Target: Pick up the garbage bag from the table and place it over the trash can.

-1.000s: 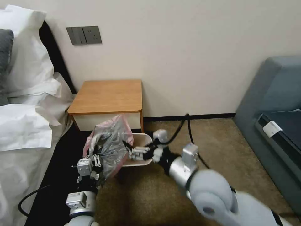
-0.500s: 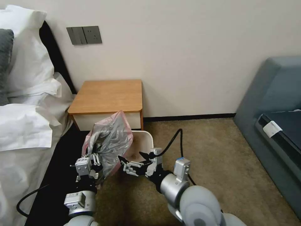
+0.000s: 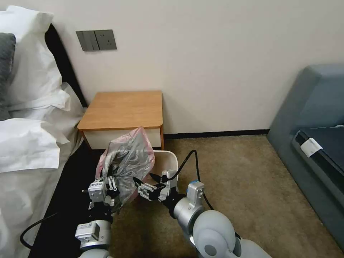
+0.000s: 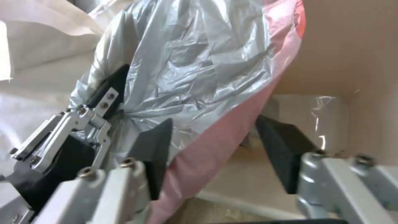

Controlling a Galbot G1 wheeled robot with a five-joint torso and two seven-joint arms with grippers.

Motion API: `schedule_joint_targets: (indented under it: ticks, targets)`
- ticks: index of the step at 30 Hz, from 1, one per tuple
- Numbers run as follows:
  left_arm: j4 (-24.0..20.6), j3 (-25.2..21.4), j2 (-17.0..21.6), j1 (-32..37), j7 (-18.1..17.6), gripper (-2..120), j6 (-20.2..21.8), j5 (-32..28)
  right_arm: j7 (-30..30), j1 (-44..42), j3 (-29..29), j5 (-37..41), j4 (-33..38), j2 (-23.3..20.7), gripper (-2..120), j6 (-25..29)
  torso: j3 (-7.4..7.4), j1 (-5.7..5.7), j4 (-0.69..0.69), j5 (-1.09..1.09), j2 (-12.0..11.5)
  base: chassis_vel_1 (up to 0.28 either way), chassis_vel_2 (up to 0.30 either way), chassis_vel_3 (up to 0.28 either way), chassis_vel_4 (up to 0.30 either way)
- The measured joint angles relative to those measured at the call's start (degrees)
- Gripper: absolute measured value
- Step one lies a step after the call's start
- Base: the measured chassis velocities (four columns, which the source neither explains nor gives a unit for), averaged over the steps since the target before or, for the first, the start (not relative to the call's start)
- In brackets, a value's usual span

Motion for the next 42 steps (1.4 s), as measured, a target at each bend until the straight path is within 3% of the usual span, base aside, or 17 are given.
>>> schedule_joint_targets:
  ticks: [11, 15, 26, 42]
  targets:
    - [0.00, -0.21, 0.03, -0.22, 0.00, 9, -0.03, -0.01, -1.41, 0.62, -0.32, -2.68, -0.94, -0.17, 10, 1.10, 0.00, 0.00, 0.00, 0.00, 0.00, 0.000, 0.000, 0.000, 0.000]
    - [0.00, -0.23, 0.06, -0.23, 0.00, 9, -0.03, -0.05, -1.60, 0.63, -0.37, -3.03, -1.02, -0.15, 0, 1.24, 0.00, 0.00, 0.00, 0.00, 0.00, 0.000, 0.000, 0.000, 0.000]
    - [-0.24, -0.97, -0.10, -0.65, -0.18, 9, 0.07, -0.92, -1.06, -2.27, -0.39, -7.91, 0.63, -0.63, 0, 2.12, 0.00, 0.00, 0.00, 0.00, 0.00, 0.000, 0.000, 0.000, 0.000]
    - [-0.77, -1.57, -0.83, -1.28, -0.38, 9, 0.27, -2.65, -3.28, -10.80, 3.90, -15.10, 6.28, -3.21, 0, 4.41, 0.00, 0.00, 0.00, 0.00, 0.00, 0.000, 0.000, 0.000, 0.000]
